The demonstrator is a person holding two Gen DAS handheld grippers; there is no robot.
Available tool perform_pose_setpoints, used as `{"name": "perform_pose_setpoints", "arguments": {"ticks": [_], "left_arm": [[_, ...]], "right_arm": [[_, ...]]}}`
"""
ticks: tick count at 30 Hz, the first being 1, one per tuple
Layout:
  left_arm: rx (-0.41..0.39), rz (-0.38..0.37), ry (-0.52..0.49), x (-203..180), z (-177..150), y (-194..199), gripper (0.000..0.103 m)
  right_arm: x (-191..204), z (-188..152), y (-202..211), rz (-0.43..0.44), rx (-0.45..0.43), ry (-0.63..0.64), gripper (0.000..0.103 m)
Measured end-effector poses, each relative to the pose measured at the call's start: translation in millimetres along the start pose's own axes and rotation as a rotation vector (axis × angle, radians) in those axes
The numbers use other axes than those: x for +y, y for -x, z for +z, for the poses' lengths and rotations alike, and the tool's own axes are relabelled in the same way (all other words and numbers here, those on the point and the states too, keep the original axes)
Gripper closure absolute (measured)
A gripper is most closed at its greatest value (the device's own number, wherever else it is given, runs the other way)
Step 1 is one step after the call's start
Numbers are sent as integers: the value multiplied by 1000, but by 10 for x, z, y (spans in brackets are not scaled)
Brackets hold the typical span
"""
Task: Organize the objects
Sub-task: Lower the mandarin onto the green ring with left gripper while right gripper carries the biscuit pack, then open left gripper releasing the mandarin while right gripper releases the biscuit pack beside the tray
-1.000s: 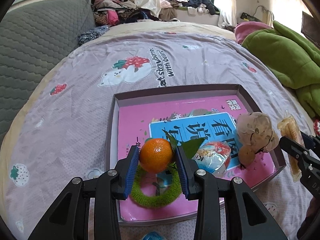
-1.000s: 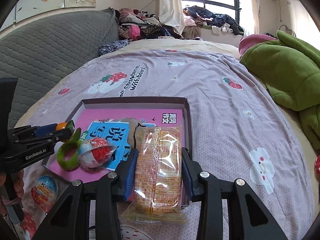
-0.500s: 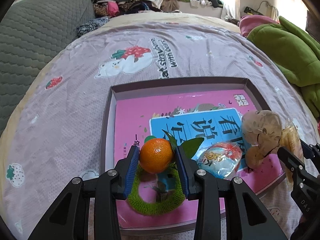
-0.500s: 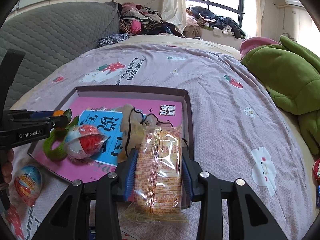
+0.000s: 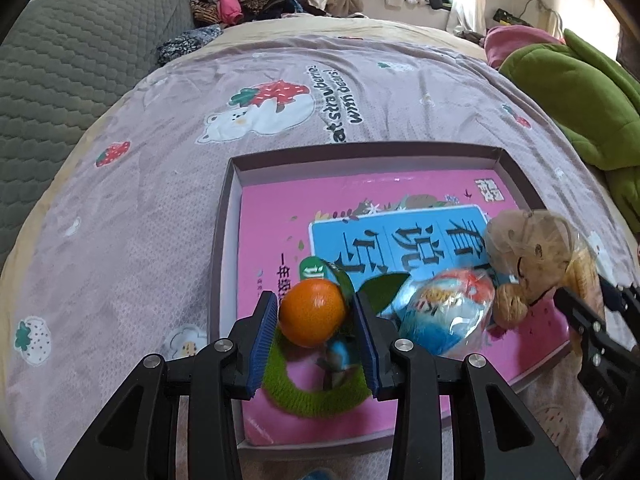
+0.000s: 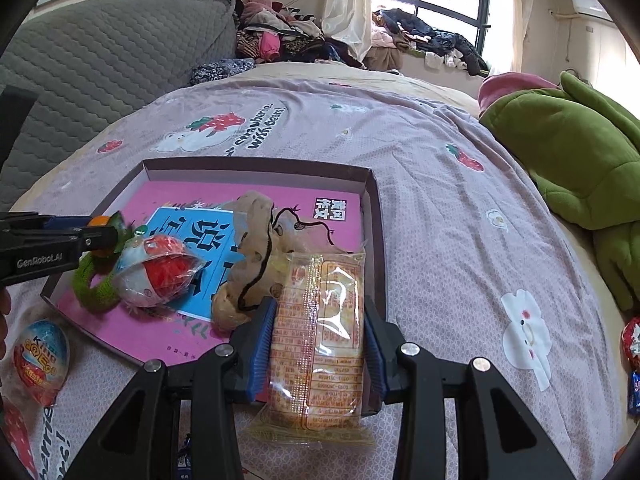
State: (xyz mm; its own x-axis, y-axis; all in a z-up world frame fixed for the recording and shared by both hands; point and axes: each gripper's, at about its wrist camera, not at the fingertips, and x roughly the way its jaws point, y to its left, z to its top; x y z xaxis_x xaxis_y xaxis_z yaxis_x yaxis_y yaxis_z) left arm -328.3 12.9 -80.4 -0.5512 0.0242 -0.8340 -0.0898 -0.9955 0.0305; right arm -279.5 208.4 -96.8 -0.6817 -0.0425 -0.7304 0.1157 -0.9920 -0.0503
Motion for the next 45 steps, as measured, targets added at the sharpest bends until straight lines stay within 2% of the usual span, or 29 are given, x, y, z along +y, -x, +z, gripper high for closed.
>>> {"name": "perform_pose_setpoints", "arguments": {"ticks": [14, 18, 22, 29, 45], "left_arm": [[2, 6, 14, 79, -131, 67, 63], [-3, -6, 19, 92, -148, 107, 63], [-7, -9, 18, 95, -168, 157, 51], [-24, -33, 16, 90, -195, 301, 46], [-75, -48, 10, 73, -154, 577, 46]], "right_arm": [[23, 14, 27, -21, 10, 14, 62], [20, 29, 72, -26, 7, 24, 56], [37, 43, 121, -27, 6, 44, 53], [0, 82, 213, -9, -2, 24, 53], [-110, 123, 344, -3, -31, -11, 53]]}}
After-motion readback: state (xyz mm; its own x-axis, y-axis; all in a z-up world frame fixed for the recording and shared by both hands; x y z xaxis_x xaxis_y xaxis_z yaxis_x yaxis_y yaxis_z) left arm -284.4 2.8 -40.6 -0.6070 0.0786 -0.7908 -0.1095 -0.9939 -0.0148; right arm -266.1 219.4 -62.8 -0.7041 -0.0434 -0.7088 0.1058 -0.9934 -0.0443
